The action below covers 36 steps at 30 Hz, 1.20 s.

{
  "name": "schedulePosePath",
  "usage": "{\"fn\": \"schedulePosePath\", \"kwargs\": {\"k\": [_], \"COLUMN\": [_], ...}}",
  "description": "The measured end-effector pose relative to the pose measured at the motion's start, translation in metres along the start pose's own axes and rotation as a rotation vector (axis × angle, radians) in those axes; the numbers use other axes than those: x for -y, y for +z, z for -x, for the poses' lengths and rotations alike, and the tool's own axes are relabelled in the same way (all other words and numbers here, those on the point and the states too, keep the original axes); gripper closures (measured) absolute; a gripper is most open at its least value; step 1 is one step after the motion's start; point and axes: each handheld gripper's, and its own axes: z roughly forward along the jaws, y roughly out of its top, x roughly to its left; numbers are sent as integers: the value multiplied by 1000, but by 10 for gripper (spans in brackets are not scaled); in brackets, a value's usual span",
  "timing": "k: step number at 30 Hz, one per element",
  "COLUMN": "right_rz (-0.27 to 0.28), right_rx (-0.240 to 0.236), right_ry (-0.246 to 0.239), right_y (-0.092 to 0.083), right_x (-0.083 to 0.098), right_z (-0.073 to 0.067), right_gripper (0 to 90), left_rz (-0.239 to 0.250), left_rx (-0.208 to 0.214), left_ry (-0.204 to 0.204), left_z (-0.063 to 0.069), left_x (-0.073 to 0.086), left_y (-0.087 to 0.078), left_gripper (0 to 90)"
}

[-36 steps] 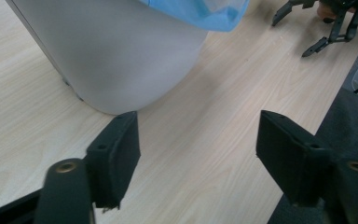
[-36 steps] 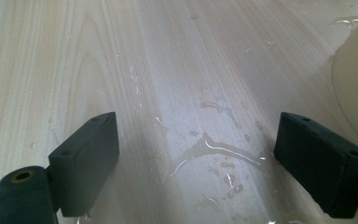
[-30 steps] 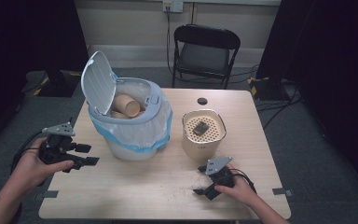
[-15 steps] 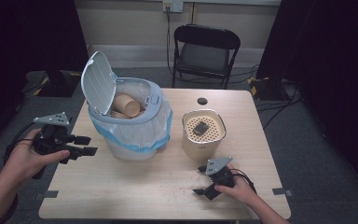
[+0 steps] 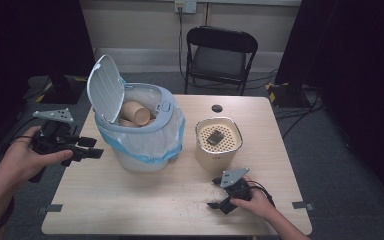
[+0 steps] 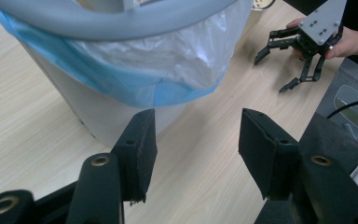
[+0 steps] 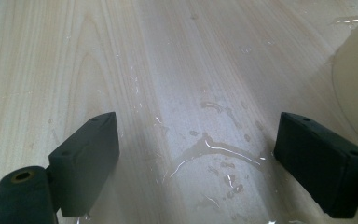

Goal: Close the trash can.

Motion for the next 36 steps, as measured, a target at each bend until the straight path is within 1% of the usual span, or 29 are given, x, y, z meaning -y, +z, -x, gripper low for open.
{"fn": "schedulePosePath", "kwargs": {"k": [5,8,9,12,14,15,17,18,20,21,22,25,29,31,32,34,36], "right_rz": [0,0,0,0,0,0,0,0,-1,-1,-1,-1,-1,-1,-1,-1,-1], "right_rx": [0,0,0,0,0,0,0,0,-2,-2,-2,-2,-2,-1,-1,-1,-1], "right_ry": [0,0,0,0,0,0,0,-1,0,0,0,0,0,-1,-2,-1,-1], "right_y": [0,0,0,0,0,0,0,0,0,0,0,0,0,0,0,0,0], "right_x": [0,0,0,0,0,0,0,0,0,0,0,0,0,0,0,0,0], "right_z": [0,0,0,0,0,0,0,0,0,0,0,0,0,0,0,0,0], "right_gripper": [130,130,130,130,130,130,130,130,130,130,130,130,130,130,130,130,130], "left_rz": [8,26,35,63,75,92,98,105,121,131,141,146,142,150,155,173,185], "left_rx": [-15,-26,-34,-30,-41,-41,-50,-60,-66,-70,-72,-81,-91,-89,-98,-97,-100], "left_ry": [7,8,11,2,7,3,3,5,9,1,-4,1,13,15,18,16,22], "left_z": [1,0,-1,-3,-5,-6,-7,-8,-10,-10,-11,-11,-10,-9,-9,-9,-9], "left_x": [-9,-13,-14,-18,-21,-22,-23,-24,-26,-27,-28,-33,-38,-40,-42,-45,-48], "left_y": [-6,-10,-11,-13,-14,-15,-16,-17,-19,-19,-19,-19,-17,-16,-16,-15,-15], "left_gripper": [465,465,465,469,470,471,482,483,495,496,498,499,498,498,498,500,501]}}
